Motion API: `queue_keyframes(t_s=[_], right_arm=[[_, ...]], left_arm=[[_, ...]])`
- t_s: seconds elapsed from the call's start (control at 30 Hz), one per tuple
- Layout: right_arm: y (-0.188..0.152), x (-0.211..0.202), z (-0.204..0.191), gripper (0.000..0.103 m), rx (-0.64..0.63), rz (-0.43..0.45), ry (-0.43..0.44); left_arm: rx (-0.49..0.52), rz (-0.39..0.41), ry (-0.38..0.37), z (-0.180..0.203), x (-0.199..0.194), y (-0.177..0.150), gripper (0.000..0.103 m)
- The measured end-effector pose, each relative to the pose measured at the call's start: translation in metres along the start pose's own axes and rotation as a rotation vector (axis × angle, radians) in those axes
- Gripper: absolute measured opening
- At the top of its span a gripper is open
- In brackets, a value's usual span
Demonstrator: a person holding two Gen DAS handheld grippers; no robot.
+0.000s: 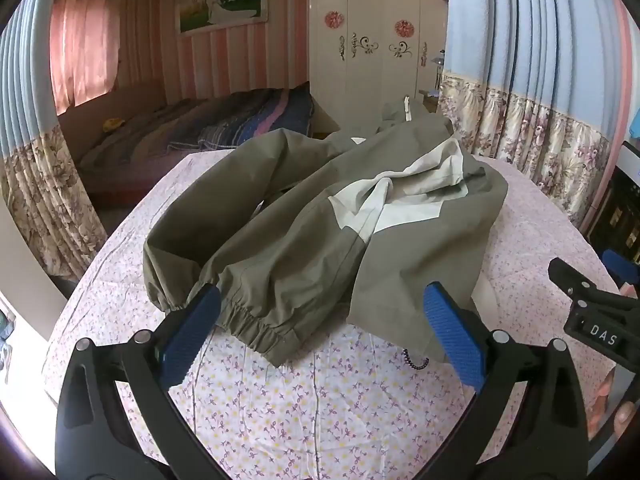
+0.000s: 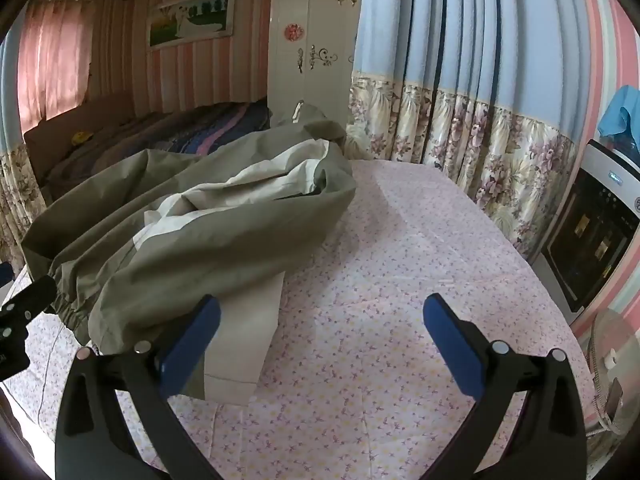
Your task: Fold large clothes
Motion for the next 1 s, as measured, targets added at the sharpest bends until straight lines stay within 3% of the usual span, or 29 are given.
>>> queue_keyframes(t_s=[1.0], right_arm=[[-0.0028,0.0063,0.002,0.101,0.013,-0.003,0.003]], left_arm=[[-0.007,-0.028,-0.003,0.0024,0.0095,-0.002,0.1]])
Point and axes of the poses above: each gripper's, at about its wrist camera, not at the fingertips, and x roughly the way its jaws point, z to its right, y to its top, the point moved 2 cm from there along x, roughly the way its jaws point, and after that the axes turned 6 degrees about -y, right-handed, at the moved point
